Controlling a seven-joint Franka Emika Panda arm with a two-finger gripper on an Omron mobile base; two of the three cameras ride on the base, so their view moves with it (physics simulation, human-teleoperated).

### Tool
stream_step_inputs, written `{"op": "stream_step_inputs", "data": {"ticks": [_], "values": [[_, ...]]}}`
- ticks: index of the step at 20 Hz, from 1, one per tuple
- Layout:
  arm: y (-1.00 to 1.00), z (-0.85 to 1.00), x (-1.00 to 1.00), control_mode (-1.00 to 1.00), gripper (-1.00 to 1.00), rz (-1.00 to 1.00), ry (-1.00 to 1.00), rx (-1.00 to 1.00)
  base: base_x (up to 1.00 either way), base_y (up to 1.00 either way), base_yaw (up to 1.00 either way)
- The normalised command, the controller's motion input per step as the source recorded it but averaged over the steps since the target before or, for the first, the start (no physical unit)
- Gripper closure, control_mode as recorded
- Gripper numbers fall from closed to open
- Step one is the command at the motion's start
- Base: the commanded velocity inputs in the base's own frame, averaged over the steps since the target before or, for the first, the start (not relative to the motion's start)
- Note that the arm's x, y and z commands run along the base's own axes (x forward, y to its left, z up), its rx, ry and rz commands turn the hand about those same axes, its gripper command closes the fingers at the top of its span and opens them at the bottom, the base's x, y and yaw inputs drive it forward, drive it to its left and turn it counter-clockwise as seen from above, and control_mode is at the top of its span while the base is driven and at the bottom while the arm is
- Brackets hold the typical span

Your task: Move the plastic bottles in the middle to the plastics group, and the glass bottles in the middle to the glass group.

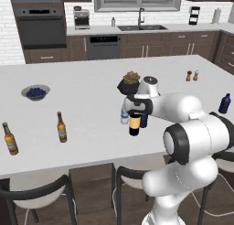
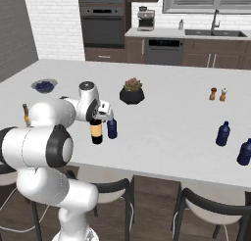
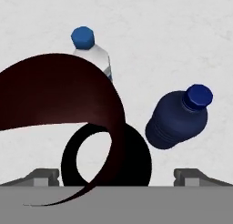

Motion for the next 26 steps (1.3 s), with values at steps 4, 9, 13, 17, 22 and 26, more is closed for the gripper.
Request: {"op": "stream_step_inputs", "data": {"ticks": [4,9,13,17,22,26], "values": [[0.01,0.00,0.00,-1.00,-1.00,0.00,0.00,0.00,0.00,0.00,0.00],[0.00,0.00,0.00,-1.00,1.00,0.00,0.00,0.00,0.00,0.00,0.00],[0.00,0.00,0.00,-1.00,1.00,0.00,0.00,0.00,0.00,0.00,0.00],[0.09,0.00,-0.46,-1.00,1.00,0.01,0.00,0.00,0.00,0.00,0.00],[0.77,0.00,-0.70,-1.00,1.00,0.11,0.00,0.00,0.00,0.00,0.00],[1.00,0.17,-0.13,-1.00,1.00,0.19,0.00,0.00,0.00,0.00,0.00]]}}
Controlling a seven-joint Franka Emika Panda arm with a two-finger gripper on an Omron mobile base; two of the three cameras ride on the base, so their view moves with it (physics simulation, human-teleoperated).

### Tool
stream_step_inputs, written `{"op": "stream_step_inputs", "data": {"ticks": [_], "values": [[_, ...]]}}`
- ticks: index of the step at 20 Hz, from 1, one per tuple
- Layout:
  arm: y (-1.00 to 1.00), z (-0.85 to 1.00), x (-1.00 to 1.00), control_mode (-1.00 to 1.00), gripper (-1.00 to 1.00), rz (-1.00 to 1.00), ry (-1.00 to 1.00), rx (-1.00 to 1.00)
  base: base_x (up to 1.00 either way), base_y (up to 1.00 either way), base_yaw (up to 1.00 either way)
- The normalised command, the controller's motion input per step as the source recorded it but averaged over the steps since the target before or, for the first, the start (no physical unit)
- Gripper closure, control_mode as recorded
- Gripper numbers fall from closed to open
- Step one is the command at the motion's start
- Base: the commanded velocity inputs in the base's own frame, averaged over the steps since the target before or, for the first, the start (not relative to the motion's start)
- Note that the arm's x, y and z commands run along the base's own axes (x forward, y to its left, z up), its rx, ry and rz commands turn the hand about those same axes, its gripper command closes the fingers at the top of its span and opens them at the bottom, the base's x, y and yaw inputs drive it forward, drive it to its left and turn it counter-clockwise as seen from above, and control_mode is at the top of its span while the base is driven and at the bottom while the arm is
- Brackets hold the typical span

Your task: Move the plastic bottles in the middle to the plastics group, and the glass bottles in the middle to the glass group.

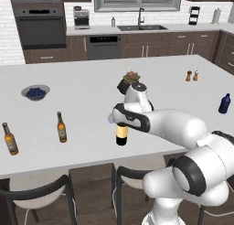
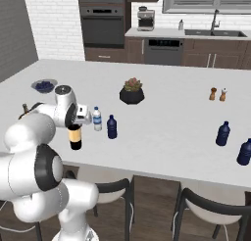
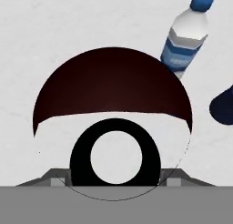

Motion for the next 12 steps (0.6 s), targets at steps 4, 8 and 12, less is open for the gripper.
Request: {"op": "stream_step_inputs", "data": {"ticks": [4,8,12], "values": [[1.00,0.05,0.00,-1.00,1.00,0.25,0.00,0.00,0.00,0.00,0.00],[0.99,0.01,0.03,-1.00,1.00,0.25,0.00,0.00,0.00,0.00,0.00],[0.79,0.11,0.11,-1.00,1.00,0.20,-0.08,0.00,0.00,0.00,0.00]]}}
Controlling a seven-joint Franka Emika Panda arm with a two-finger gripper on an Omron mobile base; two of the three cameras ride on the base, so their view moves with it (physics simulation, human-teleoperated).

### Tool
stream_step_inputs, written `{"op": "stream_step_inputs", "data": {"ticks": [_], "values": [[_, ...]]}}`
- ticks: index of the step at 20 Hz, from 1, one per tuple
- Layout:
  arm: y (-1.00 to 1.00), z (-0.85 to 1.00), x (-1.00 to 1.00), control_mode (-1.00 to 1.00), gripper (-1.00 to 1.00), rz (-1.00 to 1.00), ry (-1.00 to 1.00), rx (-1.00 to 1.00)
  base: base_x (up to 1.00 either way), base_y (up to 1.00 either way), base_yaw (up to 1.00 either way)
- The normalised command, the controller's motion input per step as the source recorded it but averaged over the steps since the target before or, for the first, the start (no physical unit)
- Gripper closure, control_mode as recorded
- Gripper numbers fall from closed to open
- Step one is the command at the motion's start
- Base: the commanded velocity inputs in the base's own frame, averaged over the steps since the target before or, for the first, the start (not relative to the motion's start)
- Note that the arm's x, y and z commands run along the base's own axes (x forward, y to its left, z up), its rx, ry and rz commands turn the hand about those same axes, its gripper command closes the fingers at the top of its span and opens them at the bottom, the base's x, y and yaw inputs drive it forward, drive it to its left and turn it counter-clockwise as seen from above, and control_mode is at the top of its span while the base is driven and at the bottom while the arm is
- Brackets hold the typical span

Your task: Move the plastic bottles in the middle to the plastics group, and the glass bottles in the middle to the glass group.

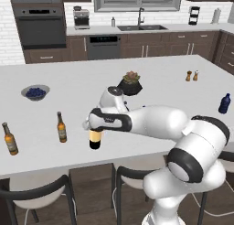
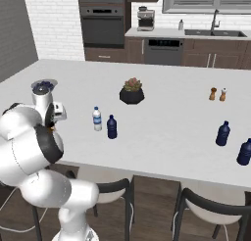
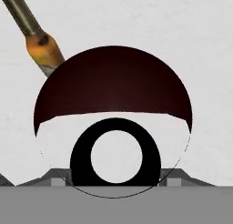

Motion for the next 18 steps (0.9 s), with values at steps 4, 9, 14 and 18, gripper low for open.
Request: {"op": "stream_step_inputs", "data": {"ticks": [4,9,14,18], "values": [[0.70,0.14,0.11,-1.00,1.00,0.11,-0.10,-0.02,0.00,0.00,0.00],[0.68,0.00,0.03,-1.00,1.00,0.02,-0.05,-0.03,0.00,0.00,0.00],[0.37,-0.01,0.00,-1.00,1.00,0.01,0.00,0.00,0.00,0.00,0.00],[0.47,0.00,0.00,-1.00,1.00,0.02,0.00,0.00,0.00,0.00,0.00]]}}
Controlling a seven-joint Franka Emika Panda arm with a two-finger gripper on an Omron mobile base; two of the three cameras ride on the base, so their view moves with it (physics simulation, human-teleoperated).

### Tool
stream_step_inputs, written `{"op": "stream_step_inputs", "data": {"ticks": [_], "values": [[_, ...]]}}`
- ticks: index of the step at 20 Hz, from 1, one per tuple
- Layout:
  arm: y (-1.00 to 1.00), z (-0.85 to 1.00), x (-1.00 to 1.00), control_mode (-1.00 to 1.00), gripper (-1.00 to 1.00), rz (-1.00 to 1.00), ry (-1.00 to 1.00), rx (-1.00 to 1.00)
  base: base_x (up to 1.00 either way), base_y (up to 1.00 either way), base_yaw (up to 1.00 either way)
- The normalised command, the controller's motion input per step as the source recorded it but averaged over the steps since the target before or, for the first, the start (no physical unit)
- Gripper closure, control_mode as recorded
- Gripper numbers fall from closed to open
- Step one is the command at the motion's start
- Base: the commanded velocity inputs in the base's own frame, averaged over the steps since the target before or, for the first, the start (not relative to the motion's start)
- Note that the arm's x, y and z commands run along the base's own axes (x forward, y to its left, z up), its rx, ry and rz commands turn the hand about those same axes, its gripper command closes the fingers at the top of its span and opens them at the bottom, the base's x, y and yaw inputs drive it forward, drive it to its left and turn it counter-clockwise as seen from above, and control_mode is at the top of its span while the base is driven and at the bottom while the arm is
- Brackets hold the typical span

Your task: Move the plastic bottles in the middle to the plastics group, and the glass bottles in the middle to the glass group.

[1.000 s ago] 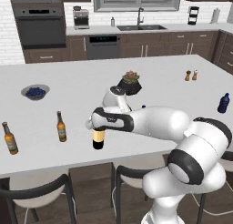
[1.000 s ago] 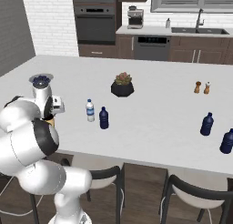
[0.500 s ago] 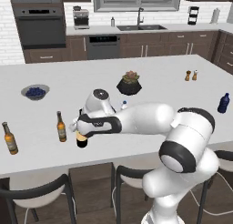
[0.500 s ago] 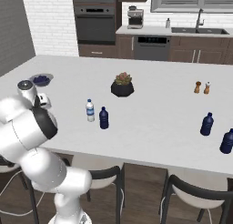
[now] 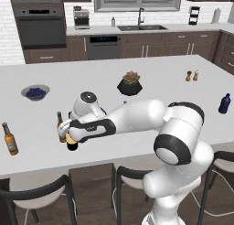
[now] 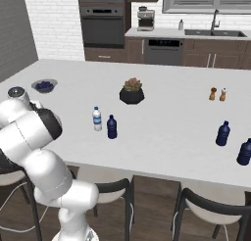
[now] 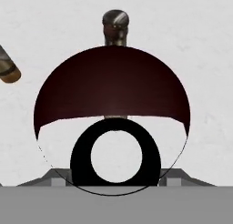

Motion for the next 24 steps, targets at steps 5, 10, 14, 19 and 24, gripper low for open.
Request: {"op": "stream_step_inputs", "data": {"ticks": [5,10,14,19,24], "values": [[0.62,0.00,-0.03,-1.00,1.00,0.03,0.04,0.00,0.00,0.00,0.00],[0.66,0.00,0.00,-1.00,1.00,0.05,0.03,0.00,0.00,0.00,0.00],[0.59,0.00,-0.01,-1.00,1.00,0.03,0.08,0.00,0.00,0.00,0.00],[0.58,0.00,-0.07,-1.00,1.00,0.03,0.08,0.00,0.00,0.00,0.00],[0.47,-0.08,-0.10,-1.00,1.00,0.01,0.05,0.00,0.00,0.00,0.00]]}}
